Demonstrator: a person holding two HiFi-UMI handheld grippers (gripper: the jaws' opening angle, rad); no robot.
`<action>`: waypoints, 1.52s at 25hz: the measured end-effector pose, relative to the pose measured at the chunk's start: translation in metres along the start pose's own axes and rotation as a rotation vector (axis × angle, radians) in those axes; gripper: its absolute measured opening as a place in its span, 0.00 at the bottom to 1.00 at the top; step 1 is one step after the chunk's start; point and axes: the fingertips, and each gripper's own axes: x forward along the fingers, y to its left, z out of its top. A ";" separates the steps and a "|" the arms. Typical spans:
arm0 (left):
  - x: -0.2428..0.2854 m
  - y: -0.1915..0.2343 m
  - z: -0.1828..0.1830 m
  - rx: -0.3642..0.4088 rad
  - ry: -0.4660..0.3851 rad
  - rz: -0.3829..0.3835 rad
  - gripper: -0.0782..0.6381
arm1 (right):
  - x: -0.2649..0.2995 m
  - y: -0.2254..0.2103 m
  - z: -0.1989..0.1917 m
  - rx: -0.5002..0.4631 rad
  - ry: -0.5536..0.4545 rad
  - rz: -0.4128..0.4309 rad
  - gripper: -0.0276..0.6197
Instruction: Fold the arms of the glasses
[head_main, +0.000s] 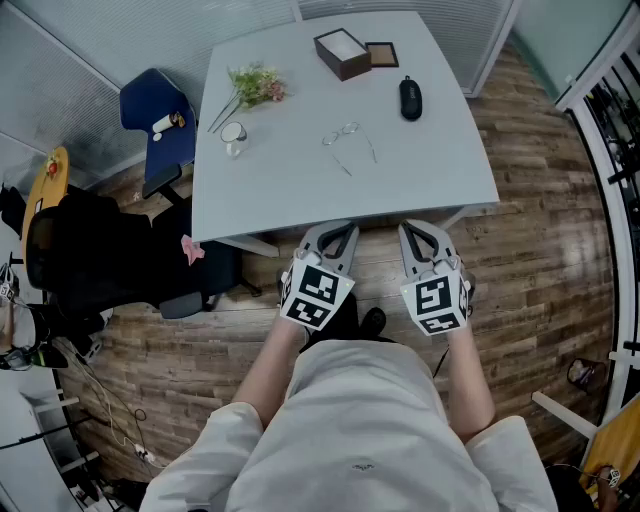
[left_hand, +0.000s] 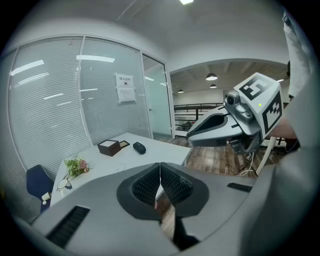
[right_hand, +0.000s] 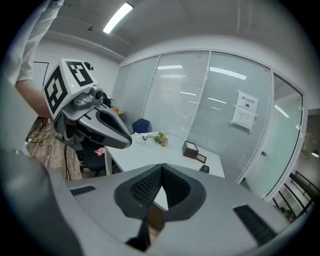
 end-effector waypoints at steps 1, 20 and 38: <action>-0.001 -0.002 0.001 0.002 0.001 0.002 0.14 | -0.003 0.001 -0.001 0.008 -0.004 0.004 0.05; -0.006 -0.017 -0.005 -0.015 0.009 -0.021 0.14 | -0.024 0.003 0.008 -0.008 -0.070 -0.034 0.05; 0.019 0.024 -0.022 -0.041 0.025 -0.057 0.27 | 0.033 -0.004 0.004 0.004 0.021 -0.001 0.25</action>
